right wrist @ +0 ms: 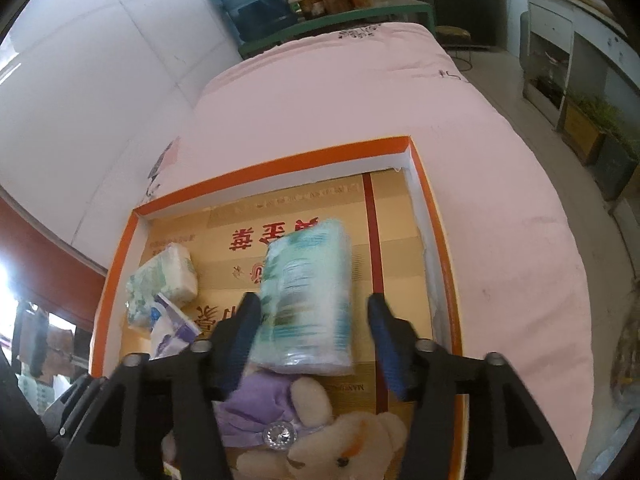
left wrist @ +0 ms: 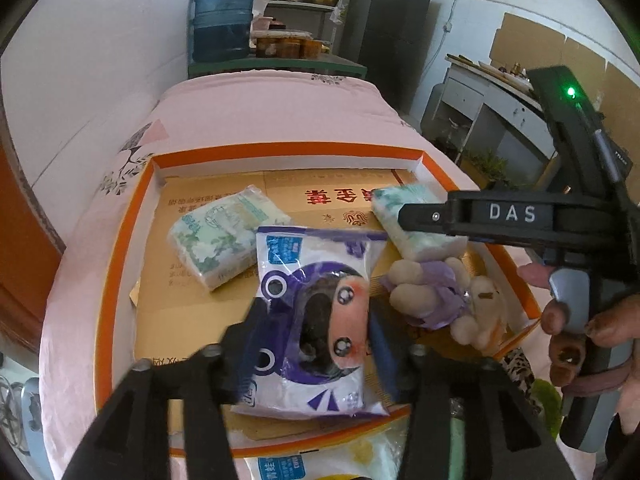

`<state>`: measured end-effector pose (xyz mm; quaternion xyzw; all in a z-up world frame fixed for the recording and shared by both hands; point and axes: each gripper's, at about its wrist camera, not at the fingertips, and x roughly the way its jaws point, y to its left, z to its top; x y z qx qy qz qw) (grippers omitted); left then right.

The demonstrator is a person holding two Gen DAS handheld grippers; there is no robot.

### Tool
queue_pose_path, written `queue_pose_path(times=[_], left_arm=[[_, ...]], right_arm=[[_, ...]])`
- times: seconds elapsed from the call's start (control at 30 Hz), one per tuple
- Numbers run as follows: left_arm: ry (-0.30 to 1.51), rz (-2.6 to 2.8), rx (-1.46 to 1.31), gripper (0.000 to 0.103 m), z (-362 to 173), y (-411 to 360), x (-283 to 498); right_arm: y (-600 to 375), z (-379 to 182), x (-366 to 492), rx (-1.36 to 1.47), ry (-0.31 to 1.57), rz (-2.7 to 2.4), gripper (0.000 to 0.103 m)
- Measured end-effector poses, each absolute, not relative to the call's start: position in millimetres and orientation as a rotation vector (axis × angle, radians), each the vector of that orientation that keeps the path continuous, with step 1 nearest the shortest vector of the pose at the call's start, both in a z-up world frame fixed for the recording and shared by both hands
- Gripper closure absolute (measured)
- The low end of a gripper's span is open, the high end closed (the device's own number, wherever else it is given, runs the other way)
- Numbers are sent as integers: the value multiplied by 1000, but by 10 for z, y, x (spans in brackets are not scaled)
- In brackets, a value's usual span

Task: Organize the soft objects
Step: 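Open the left gripper releasing the packet while the right releases the tissue pack into the box, then lower the left gripper onto the yellow cartoon packet and close it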

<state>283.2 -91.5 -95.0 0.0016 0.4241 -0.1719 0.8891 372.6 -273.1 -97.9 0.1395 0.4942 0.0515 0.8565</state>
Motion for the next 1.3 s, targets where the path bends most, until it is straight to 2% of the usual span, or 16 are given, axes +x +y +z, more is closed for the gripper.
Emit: queue_pose_path(times=[0.07, 0.43, 0.67, 1.3], left_arm=[[877, -363, -5, 45, -938, -909, 2823], [815, -359, -7, 44, -722, -882, 2686], [766, -361, -7, 31, -558, -846, 2544], [693, -387, -43, 30, -157, -605, 2072]], right_arm=[[-2721, -989, 3719, 286, 1040, 108, 42], [-2705, -836, 3555, 254, 1006, 97, 40], [-2691, -672, 3372, 244, 979, 102, 40], [-2524, -137, 2530, 173, 875, 132, 40]])
